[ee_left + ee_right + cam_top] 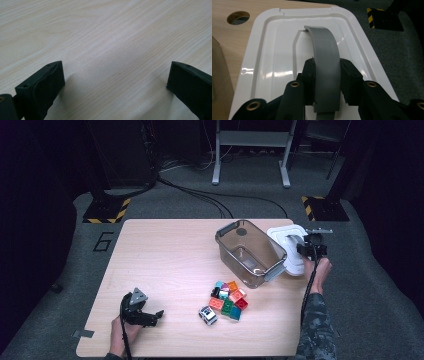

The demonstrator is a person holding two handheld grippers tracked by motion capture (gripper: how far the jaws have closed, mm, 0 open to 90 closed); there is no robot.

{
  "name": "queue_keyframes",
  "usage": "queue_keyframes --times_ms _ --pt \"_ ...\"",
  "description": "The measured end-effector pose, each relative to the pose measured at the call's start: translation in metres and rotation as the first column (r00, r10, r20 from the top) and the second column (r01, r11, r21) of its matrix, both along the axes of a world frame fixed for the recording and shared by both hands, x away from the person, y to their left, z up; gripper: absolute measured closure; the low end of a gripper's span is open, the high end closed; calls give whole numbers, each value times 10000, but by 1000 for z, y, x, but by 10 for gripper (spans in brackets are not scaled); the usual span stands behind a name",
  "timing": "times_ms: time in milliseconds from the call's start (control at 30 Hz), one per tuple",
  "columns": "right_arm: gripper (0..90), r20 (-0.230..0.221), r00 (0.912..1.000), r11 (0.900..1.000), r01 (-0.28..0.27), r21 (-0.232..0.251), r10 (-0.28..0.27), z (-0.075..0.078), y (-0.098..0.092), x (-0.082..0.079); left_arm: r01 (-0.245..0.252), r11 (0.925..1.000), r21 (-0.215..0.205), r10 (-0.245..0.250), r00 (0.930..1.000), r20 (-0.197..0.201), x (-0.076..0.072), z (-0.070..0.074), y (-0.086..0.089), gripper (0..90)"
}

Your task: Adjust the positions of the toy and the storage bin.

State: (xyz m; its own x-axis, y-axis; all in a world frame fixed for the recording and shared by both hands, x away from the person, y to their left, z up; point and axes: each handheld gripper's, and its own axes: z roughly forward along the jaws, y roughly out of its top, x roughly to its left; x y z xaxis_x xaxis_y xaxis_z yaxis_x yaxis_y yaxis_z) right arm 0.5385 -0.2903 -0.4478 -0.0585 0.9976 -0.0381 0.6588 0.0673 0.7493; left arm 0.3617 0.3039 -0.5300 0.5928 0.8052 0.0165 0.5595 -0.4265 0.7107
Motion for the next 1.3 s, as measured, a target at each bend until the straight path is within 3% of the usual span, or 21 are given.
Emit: queue_keyframes --times_ms 333,500,567,900,1100,1300 --pt "676 -451 9990 9996 35 281 -23 -31 15 8 -59 10000 -58 59 10000 69 0 -1 -1 9" --pt "675 -441 9989 9992 190 357 -175 -38 16 8 -67 10000 -62 67 10000 69 0 -1 -1 9" --pt "674 -439 9984 9992 364 164 -356 -41 18 10 -42 10000 -30 42 10000 66 0 -1 0 9" --pt "661 -389 9989 9996 260 104 -256 -44 20 13 -61 10000 -61 61 10000 71 0 -1 -1 9" --pt "419 -31 9995 9966 322 752 -321 -34 10 2 -33 10000 -25 33 10000 65 0 -1 0 9" --pt "305 -135 9996 9937 277 1091 -264 -25 0 -14 -43 10000 -36 44 10000 66 0 -1 0 9"
